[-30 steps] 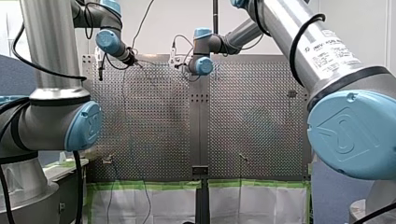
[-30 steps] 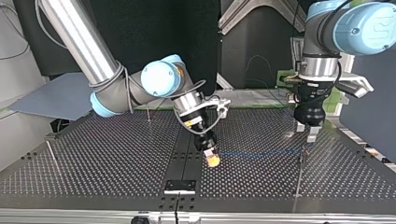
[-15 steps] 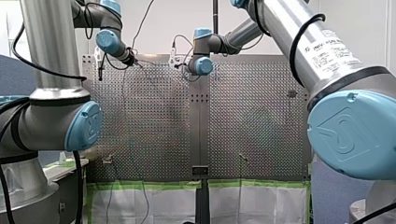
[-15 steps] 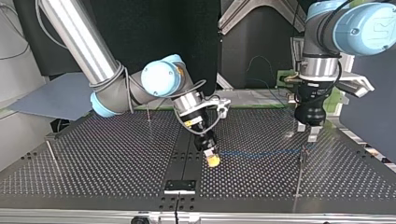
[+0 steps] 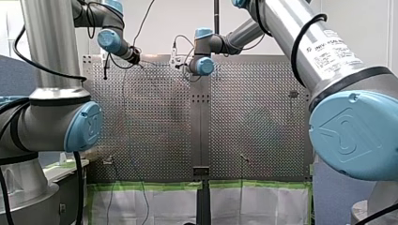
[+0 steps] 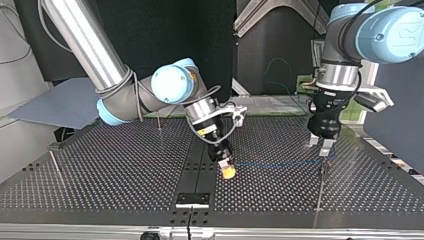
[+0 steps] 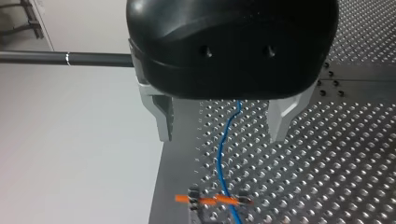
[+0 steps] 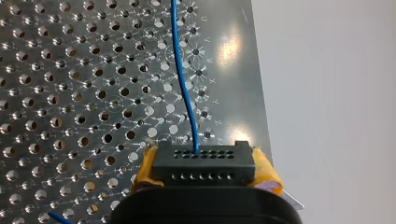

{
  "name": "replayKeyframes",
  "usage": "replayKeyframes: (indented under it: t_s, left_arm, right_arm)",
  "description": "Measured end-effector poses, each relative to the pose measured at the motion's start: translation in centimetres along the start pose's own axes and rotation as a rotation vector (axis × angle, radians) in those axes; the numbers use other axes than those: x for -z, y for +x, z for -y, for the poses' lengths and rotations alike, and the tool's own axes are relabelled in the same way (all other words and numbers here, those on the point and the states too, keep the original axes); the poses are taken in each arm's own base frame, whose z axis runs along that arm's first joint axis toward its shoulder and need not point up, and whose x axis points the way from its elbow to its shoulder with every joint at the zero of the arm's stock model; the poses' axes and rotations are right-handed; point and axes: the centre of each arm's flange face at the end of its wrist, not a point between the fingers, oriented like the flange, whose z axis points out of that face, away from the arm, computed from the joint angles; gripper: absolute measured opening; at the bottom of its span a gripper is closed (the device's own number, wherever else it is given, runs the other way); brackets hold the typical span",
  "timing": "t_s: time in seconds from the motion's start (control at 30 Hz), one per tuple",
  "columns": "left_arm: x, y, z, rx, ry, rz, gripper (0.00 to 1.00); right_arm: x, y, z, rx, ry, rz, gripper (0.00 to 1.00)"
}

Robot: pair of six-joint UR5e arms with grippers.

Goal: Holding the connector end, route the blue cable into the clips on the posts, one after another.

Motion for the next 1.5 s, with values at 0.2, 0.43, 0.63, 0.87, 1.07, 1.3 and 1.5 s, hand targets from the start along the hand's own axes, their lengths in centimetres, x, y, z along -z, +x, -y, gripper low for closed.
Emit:
replayKeyframes:
  t_s: [0.2,0.43,0.63,0.87,1.07,1.3,1.5]
  left_arm:
    - [-0.3,-0.9,0.9,-0.002,0.025,0.018,1.0]
    - [-0.9,-1.0,1.9,-0.001,0.049,0.023,1.0]
    - [-1.8,0.3,2.7,0.0,0.062,-0.004,1.0]
    - [-3.4,1.3,3.3,-0.016,0.053,-0.016,1.0]
    - [-4.2,-0.5,3.8,-0.02,0.017,0.029,1.0]
    - [-5.9,-0.2,4.2,-0.039,-0.013,0.003,1.0]
    - [-6.9,0.7,4.2,-0.06,-0.036,-0.022,1.0]
  right_arm:
    - [0.0,0.0,0.1,0.001,0.002,-0.001,0.0]
    - [0.0,0.0,0.4,0.002,0.006,-0.001,0.0]
    - [0.0,0.1,0.5,0.001,0.007,-0.002,0.0]
    - [0.0,0.1,0.5,0.001,0.008,-0.003,0.0]
    - [0.0,0.1,0.4,0.001,0.007,-0.004,0.0]
    - [-0.1,0.1,0.2,0.002,0.005,-0.003,0.0]
    - [-0.1,0.1,0.0,0.003,0.004,-0.003,0.0]
